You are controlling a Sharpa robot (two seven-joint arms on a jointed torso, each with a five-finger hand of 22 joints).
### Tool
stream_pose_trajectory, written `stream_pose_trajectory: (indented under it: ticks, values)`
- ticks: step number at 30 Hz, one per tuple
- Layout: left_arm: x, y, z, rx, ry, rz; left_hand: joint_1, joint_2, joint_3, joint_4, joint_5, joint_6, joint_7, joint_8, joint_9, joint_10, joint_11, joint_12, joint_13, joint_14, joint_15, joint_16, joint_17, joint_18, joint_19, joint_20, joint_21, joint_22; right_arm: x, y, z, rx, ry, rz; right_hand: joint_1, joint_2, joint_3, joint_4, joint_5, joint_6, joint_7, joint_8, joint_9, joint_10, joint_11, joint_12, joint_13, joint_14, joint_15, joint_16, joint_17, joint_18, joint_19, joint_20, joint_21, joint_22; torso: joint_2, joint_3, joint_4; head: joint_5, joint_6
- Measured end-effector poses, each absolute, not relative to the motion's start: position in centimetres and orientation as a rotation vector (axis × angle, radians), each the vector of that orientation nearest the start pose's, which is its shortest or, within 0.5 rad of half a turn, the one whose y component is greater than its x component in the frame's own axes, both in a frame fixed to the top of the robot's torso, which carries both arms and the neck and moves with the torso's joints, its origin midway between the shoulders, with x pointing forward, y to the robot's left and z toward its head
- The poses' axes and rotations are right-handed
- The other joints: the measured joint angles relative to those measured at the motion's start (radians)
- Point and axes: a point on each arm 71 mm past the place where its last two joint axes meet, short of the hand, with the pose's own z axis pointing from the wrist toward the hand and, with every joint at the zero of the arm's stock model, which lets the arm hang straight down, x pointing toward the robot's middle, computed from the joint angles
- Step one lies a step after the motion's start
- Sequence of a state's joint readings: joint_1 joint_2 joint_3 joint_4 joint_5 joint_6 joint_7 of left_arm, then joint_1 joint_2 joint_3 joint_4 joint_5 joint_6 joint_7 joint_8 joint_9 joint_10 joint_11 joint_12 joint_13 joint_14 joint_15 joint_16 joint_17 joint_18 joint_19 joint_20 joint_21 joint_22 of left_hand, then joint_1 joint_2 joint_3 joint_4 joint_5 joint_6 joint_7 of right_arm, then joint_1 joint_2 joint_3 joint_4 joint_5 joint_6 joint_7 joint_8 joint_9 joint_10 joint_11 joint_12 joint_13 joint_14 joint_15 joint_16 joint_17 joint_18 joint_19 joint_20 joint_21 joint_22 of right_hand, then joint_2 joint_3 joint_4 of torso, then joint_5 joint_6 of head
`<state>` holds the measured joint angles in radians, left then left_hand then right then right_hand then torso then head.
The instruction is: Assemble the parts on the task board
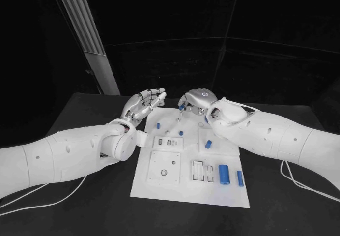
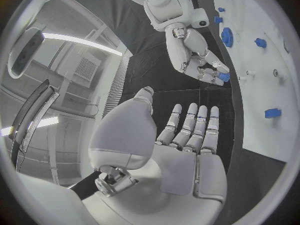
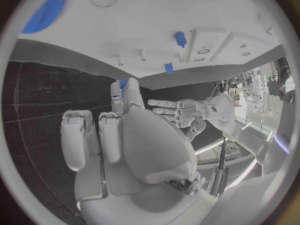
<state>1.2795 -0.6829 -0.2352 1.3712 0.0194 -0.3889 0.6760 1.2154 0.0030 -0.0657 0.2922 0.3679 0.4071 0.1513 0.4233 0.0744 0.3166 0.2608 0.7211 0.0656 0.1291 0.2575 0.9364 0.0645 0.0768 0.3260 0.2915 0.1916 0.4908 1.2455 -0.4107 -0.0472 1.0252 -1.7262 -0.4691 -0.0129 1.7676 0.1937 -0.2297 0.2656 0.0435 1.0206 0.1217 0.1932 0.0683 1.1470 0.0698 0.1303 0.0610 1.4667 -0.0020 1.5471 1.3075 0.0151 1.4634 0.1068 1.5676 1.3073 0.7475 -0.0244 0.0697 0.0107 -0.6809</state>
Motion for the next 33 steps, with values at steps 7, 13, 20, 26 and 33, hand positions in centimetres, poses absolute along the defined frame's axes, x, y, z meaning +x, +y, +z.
stream_pose_trajectory:
  ticks: [7,13,20,26,33]
  values:
    - [50.7,18.1,-19.6,-0.896,1.283,-1.539,0.000,0.000,0.000,0.000,0.000,0.000,0.000,0.004,0.000,0.000,0.000,0.000,0.000,0.000,0.000,0.000,0.000,0.000,0.000,0.000,0.000,0.000,56.4,-10.3,-17.6,-0.435,1.398,0.519,0.007,-0.001,0.000,0.000,0.000,-0.001,0.001,-0.005,0.000,0.004,0.004,-0.012,0.000,-0.004,0.004,0.000,0.000,0.000,0.000,0.000,0.000,0.000,0.002,-0.0012,0.0037,-0.002,-0.005]
    - [50.7,18.1,-19.6,-0.895,1.283,-1.540,0.000,0.000,0.000,0.000,0.000,0.000,0.000,0.004,0.000,0.000,0.000,0.000,0.000,0.000,0.000,0.000,0.000,0.000,0.000,0.000,0.000,0.000,56.7,-10.4,-17.8,-0.435,1.429,0.500,0.008,0.000,0.000,0.000,0.000,-0.002,0.001,-0.008,0.000,0.004,0.004,-0.012,0.000,-0.003,0.005,0.000,0.000,0.000,0.000,0.000,0.000,0.000,0.003,-0.0012,0.0027,0.004,-0.008]
    - [50.7,18.1,-19.6,-0.895,1.283,-1.539,-0.004,0.004,0.000,0.000,0.000,0.000,0.000,0.004,0.000,0.000,0.000,0.000,0.000,0.000,0.000,0.000,0.000,0.000,0.000,0.000,0.000,0.000,56.9,-10.1,-18.0,-0.435,1.451,0.489,0.016,-0.008,0.004,0.004,0.000,-0.002,0.001,-0.009,0.000,0.004,0.004,-0.018,0.000,0.000,0.007,0.000,0.000,0.000,0.004,0.004,0.000,0.001,0.002,-0.0010,0.0021,0.003,-0.007]
    - [50.7,18.1,-19.6,-0.895,1.283,-1.539,-0.004,0.004,0.000,0.000,0.000,0.000,0.000,0.004,0.000,0.000,0.000,0.000,0.000,0.000,0.000,0.000,0.000,0.000,0.000,0.000,0.000,0.000,57.1,-10.3,-18.2,-0.425,1.465,0.468,0.016,-0.008,0.004,0.004,-0.001,-0.002,0.001,-0.012,-0.001,0.004,0.004,-0.018,0.000,0.000,0.007,0.000,0.000,0.000,0.004,0.004,0.000,0.001,0.002,-0.0010,0.0022,0.001,-0.007]
    - [50.7,18.1,-19.6,-0.894,1.282,-1.539,-0.004,0.004,0.000,0.000,0.000,0.000,0.000,0.004,0.000,0.000,0.000,0.000,0.000,0.000,0.000,0.000,0.000,0.000,0.000,0.000,0.000,0.000,57.4,-10.3,-18.3,-0.416,1.476,0.450,0.016,-0.008,0.003,0.004,-0.003,-0.001,0.006,-0.015,-0.002,0.004,0.004,-0.023,0.000,0.000,0.007,0.000,0.000,0.000,0.004,0.004,0.000,0.001,0.003,-0.0011,0.0022,-0.003,-0.008]
